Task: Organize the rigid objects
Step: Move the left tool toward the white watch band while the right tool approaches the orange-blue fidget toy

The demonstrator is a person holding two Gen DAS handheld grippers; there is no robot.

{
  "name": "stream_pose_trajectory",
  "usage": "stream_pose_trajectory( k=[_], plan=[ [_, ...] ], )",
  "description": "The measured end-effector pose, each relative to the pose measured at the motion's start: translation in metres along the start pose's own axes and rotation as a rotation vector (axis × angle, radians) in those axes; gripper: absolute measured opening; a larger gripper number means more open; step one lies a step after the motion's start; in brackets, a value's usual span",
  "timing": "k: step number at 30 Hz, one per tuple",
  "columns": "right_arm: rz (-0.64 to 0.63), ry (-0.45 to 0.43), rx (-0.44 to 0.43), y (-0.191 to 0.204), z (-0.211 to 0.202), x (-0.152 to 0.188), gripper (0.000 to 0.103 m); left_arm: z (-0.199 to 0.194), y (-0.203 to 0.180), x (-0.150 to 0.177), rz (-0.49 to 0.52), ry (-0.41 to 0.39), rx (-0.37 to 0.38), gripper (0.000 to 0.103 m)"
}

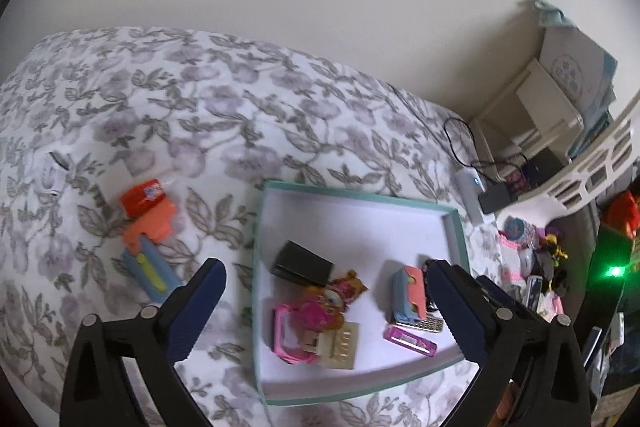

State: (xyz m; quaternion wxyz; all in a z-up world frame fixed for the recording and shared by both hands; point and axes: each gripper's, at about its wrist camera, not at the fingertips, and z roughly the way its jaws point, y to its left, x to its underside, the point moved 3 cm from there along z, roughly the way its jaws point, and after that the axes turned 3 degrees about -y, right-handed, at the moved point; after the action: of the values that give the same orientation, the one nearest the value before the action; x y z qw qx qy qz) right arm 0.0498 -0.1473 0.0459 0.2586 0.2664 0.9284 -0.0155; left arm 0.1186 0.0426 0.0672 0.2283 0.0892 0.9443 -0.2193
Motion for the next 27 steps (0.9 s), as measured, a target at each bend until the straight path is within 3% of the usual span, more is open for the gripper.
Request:
stream_pose_trajectory(
  k=[17,19,21,25,27],
  plan=[
    [-0.160,0.061,-0.109,0.107,0.015,0.023,0.047,-0.028,0.133,-0.021,-0.198,-0.062,-0.111,0.103],
    [-0.176,0.066,-0.130,0.121,0.017,0.026,0.051,-0.032,0.152,-0.021,-0.226,-0.068,-0.132,0.103],
    [-0.193,0.065,-0.149,0.136,0.019,0.030,0.066,-0.037,0.179,-0.023,-0.273,-0.078,-0.170,0.103],
    [-0.240,0.065,-0.180,0.166,0.026,0.039,0.075,-0.044,0.230,-0.021,-0.364,-0.091,-0.232,0.103],
    [-0.265,0.065,-0.178,0.177,0.030,0.043,0.086,-0.046,0.255,-0.019,-0.409,-0.093,-0.247,0.103]
  ],
)
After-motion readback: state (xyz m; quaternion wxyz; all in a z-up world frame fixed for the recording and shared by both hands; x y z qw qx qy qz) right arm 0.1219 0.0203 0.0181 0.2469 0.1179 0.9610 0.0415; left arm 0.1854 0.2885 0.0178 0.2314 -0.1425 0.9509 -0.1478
